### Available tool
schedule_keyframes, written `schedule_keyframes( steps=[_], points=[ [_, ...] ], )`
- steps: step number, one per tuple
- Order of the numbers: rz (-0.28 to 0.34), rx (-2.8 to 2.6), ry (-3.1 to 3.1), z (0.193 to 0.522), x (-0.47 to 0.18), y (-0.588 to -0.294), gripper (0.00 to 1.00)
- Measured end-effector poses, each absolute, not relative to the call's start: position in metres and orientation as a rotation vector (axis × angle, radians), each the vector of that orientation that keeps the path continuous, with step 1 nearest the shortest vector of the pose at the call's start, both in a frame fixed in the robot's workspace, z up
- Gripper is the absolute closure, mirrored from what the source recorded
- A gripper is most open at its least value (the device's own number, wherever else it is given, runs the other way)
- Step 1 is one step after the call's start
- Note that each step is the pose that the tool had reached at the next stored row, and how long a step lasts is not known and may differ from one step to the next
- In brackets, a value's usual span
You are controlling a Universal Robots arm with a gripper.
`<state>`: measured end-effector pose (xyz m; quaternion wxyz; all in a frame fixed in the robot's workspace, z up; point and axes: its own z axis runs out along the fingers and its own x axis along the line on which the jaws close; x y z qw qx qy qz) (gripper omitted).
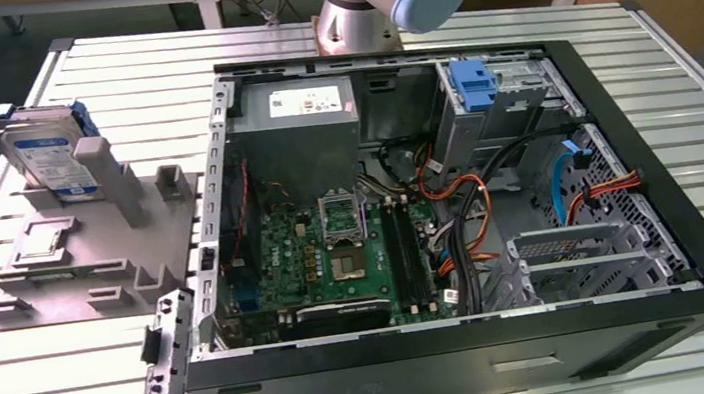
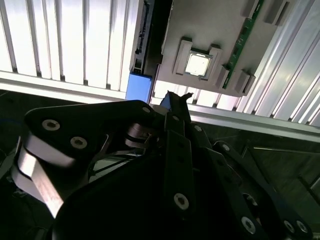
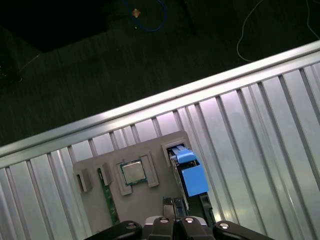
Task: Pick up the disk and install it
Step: 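Pick up the disk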
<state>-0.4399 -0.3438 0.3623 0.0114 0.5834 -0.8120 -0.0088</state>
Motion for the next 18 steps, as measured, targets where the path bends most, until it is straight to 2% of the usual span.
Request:
schedule_keyframes(
  steps=[18],
  points=[
    [-0.035,1.999,-2.405,0.3584,-0.4408,-0.3358,0.9]
  ],
)
